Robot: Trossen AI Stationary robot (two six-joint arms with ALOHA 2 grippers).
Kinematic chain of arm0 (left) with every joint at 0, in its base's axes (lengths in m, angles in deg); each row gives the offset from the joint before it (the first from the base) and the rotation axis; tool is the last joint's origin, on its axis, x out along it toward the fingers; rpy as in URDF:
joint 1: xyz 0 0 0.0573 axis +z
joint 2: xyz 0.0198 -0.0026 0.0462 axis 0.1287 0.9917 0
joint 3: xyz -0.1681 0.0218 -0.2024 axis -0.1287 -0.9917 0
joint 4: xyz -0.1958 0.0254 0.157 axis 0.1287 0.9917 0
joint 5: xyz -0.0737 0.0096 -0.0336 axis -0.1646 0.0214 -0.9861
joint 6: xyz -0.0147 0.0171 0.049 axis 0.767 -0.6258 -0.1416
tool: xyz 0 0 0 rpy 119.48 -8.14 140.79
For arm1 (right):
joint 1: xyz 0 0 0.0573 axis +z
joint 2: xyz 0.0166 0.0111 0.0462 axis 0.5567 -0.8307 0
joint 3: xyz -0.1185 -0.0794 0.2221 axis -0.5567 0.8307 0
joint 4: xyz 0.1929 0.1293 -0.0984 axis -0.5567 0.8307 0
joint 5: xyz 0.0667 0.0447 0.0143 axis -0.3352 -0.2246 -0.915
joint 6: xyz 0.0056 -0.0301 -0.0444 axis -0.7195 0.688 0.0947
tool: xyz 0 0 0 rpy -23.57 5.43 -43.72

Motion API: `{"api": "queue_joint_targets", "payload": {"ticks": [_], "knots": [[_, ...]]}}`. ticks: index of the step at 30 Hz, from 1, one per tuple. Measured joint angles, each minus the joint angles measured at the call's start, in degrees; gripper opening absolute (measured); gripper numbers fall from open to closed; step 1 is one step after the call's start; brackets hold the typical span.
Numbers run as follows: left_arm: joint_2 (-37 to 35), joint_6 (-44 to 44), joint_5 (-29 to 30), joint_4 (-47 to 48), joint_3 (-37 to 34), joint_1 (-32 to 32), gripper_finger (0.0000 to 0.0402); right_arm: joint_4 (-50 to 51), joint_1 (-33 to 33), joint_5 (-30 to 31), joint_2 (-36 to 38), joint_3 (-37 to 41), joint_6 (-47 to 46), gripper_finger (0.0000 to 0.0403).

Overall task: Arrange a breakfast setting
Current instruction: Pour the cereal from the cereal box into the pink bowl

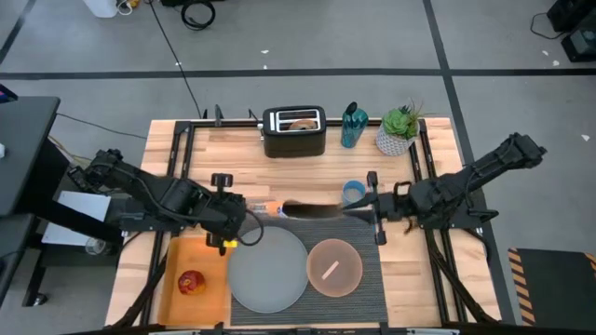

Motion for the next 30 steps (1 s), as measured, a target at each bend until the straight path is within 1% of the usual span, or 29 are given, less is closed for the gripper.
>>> {"api": "queue_joint_targets", "payload": {"ticks": [4,6,8,11,12,14,18,23,27,30], "knots": [[1.03,-0.40,-0.47,-0.26,0.00,-0.58,0.0112,1.64,2.54,8.35,-5.66,-5.61,5.43,0.0094],[1.67,0.33,-1.09,-0.15,0.00,-0.62,0.0112,2.53,3.61,11.94,-7.24,-8.32,7.40,0.0115],[2.18,1.53,-1.68,0.35,0.00,-0.59,0.0112,3.92,4.65,13.02,-8.41,-11.05,7.98,0.0134],[2.25,2.53,-1.61,0.42,-0.02,-0.86,0.0112,5.99,5.12,10.27,-10.20,-13.45,7.90,0.0152],[2.25,2.70,-1.59,0.18,-0.02,-1.07,0.0112,5.83,5.11,8.96,-10.89,-14.03,7.80,0.0154],[2.27,2.66,-1.68,-0.10,-0.02,-1.19,0.0112,6.00,4.97,8.69,-12.17,-14.86,7.80,0.0156],[2.27,3.55,-1.77,0.00,-0.02,-1.27,0.0112,6.40,4.66,12.76,-14.74,-16.56,8.87,0.0156],[2.30,3.95,-1.66,-0.45,-0.04,-1.70,0.0112,6.28,4.58,12.98,-15.98,-17.93,10.27,0.0156],[2.30,3.73,-1.66,-0.68,-0.04,-2.04,0.0112,6.97,3.71,14.91,-15.84,-17.91,10.32,0.0155],[2.27,3.70,-1.65,-0.73,-0.04,-2.04,0.0112,6.75,3.58,15.18,-15.81,-17.91,10.35,0.0155]]}}
